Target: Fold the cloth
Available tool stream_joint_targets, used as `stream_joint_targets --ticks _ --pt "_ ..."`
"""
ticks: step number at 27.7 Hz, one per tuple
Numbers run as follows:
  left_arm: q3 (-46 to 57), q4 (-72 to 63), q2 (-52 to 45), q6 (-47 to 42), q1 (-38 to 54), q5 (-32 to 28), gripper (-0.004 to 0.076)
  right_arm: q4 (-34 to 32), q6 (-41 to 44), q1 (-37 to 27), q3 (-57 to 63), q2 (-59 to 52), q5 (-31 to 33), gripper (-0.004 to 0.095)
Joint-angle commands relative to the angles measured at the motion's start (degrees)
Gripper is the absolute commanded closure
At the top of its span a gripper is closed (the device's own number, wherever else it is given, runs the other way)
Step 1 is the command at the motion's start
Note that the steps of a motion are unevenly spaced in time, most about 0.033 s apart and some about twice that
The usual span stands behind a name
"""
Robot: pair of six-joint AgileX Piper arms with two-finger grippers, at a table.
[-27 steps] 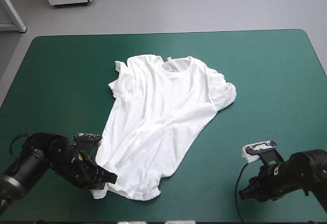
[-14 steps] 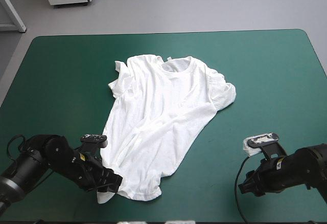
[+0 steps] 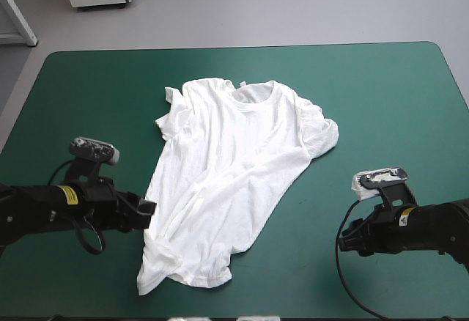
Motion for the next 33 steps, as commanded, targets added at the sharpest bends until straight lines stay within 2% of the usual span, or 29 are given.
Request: stream_joint_targets --ticks 1,5,8,13,18,23,28,33 --pt "-6.9 8.5 4.2 -0.9 0.2 -1.2 0.0311 1.8 1.9 -0.1 -2.1 -0.4 -6.4 0.0381" --pt "-9.3 12.8 12.0 -0.5 0.2 -3.6 0.0279 3.1 3.9 -0.1 -2.1 -0.3 -13.3 0.0381" --pt "-9.3 14.7 17.1 -0.5 0.2 -6.9 0.0237 3.1 4.7 -0.1 -2.3 0.5 -15.6 0.0381" --pt "-9.3 15.1 24.3 -0.5 0.2 -14.0 0.0228 3.3 3.4 -0.1 -2.3 4.8 -15.4 0.0381" --pt "-9.3 19.8 30.1 -1.1 0.6 -17.6 0.0227 3.6 0.3 -0.1 -4.2 9.7 -16.0 0.0381" --pt "-9.3 14.3 36.2 1.1 7.9 -22.7 0.0227 2.9 -2.8 -0.1 -10.5 14.0 -17.2 0.0381" --pt "-9.4 10.8 41.6 4.7 10.1 -24.6 0.0228 1.9 -2.8 -0.1 -14.7 17.1 -17.2 0.0381" --pt "-13.8 7.7 48.7 7.5 10.1 -23.3 0.0228 1.9 -2.8 -0.1 -15.6 20.9 -16.5 0.0381"
